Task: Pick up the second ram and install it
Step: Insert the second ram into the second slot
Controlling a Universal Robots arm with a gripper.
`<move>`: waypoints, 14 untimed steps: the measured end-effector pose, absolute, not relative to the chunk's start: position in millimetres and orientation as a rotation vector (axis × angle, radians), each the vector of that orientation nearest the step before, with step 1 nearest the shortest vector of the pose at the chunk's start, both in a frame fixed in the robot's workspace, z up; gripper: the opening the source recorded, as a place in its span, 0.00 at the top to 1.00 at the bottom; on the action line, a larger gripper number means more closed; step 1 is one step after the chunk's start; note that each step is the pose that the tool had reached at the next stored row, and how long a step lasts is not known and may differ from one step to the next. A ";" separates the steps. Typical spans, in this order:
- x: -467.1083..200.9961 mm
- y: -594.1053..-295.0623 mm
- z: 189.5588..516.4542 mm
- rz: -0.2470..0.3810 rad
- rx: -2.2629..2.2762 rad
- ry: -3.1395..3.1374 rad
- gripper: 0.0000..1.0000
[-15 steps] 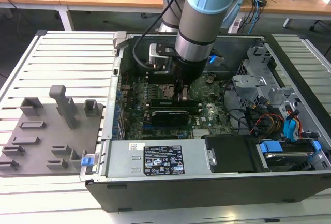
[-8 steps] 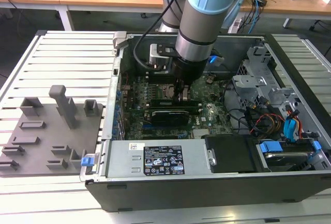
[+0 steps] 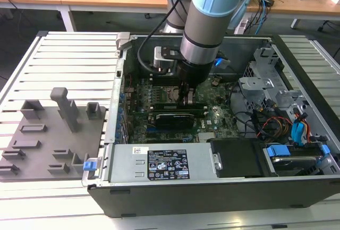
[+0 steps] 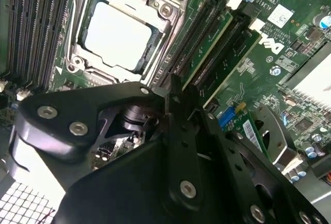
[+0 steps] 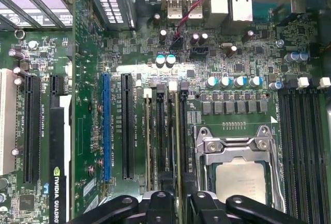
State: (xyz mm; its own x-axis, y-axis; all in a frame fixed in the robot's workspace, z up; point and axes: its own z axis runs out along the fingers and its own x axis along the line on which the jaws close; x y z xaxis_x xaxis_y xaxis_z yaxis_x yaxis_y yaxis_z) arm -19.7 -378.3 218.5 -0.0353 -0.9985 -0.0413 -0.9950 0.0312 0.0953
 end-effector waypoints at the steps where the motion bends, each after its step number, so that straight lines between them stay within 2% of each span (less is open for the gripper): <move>1: -19.8 -378.3 222.9 -0.150 2.155 -2.229 0.78; 5: -19.8 -371.1 253.8 -0.139 2.151 -2.225 0.80; 6: -19.7 -369.1 261.7 -0.135 2.149 -2.223 0.89; 7: -19.7 -368.6 266.6 -0.132 2.148 -2.223 0.89; 9: -19.9 -368.6 266.8 -0.129 2.150 -2.225 0.89; 11: -20.6 -368.5 266.6 -0.076 2.177 -2.251 0.89; 14: -20.6 -368.5 266.6 -0.074 2.178 -2.252 0.89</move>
State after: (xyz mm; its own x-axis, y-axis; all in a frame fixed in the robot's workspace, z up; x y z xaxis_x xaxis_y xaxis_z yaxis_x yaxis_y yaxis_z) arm -20.6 -368.5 266.6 -0.0339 -0.9991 -0.0270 -0.9987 0.0328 0.0396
